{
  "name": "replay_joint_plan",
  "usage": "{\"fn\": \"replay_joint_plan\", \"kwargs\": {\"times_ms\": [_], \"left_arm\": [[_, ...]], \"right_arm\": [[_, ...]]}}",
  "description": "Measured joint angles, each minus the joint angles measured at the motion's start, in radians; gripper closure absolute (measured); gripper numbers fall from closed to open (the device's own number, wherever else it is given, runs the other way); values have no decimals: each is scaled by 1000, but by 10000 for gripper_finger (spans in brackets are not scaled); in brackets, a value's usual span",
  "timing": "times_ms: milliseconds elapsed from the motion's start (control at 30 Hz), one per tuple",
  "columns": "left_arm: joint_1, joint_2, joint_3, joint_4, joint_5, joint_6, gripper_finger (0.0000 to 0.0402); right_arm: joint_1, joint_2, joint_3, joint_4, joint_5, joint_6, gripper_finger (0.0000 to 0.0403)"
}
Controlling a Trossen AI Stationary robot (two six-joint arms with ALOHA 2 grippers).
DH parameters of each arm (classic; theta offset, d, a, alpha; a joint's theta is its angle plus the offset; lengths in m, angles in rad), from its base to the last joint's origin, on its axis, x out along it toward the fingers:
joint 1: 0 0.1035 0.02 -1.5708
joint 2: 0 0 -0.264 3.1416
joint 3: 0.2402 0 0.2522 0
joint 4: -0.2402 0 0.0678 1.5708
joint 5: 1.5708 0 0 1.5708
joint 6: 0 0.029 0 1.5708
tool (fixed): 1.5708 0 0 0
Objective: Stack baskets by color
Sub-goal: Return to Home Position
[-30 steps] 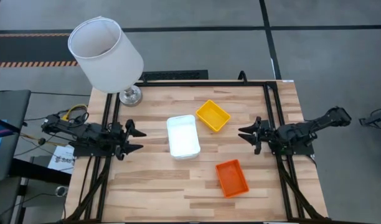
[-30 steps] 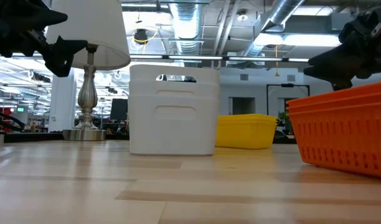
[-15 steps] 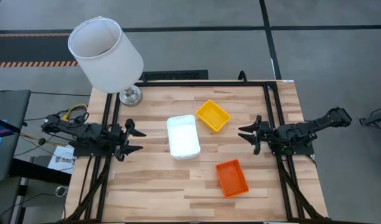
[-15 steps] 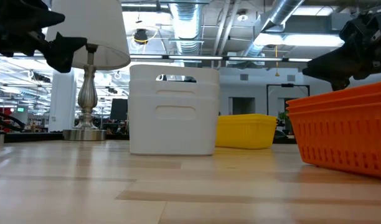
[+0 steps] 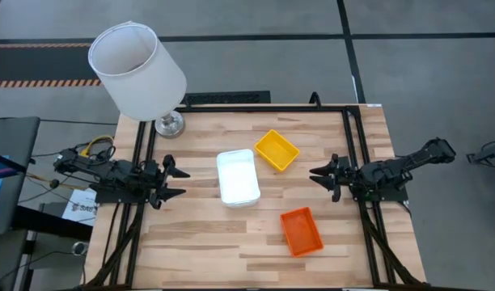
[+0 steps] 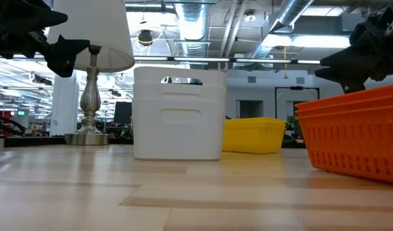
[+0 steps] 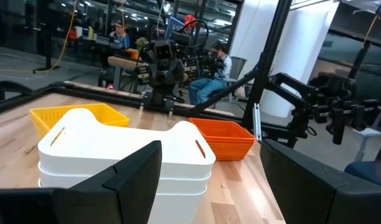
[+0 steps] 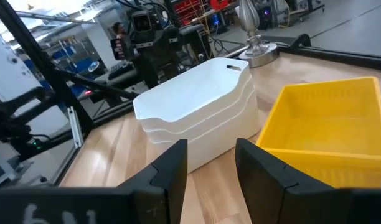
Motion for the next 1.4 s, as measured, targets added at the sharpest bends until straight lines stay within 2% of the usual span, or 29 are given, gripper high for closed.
{"fn": "replay_joint_plan", "kwargs": {"times_ms": [1400], "left_arm": [[0,0,0,0,-1,-2,139]], "right_arm": [[0,0,0,3,-2,1,248]]}}
